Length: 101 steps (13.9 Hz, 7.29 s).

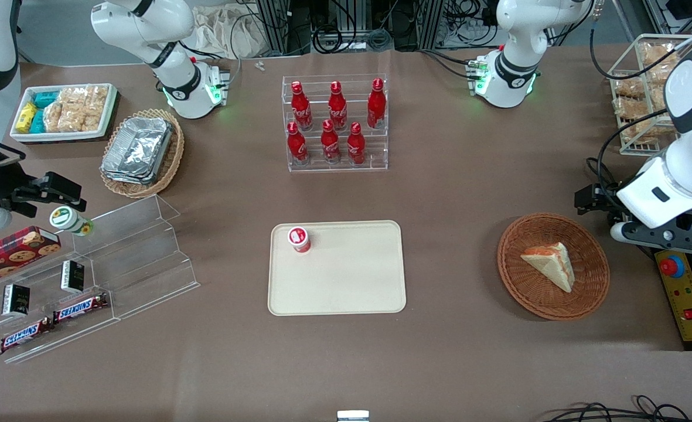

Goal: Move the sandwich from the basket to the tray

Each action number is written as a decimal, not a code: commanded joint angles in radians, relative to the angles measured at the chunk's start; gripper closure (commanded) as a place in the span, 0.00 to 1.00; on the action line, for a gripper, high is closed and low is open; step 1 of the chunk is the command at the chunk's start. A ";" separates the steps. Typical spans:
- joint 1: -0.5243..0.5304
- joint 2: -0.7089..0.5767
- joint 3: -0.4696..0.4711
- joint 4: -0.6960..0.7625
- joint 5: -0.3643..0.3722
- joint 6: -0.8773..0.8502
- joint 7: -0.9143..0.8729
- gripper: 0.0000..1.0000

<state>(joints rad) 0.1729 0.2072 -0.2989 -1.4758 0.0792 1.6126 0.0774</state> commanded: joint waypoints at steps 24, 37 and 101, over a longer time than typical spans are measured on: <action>0.027 0.135 0.095 -0.491 0.008 0.656 -0.580 0.00; 0.020 0.302 0.093 -0.426 -0.004 0.803 -0.852 0.69; -0.069 0.307 -0.311 0.106 0.184 0.094 -0.567 0.09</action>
<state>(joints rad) 0.0682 0.6073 -0.6443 -1.3319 0.3270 1.7709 -0.5831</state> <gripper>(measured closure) 0.079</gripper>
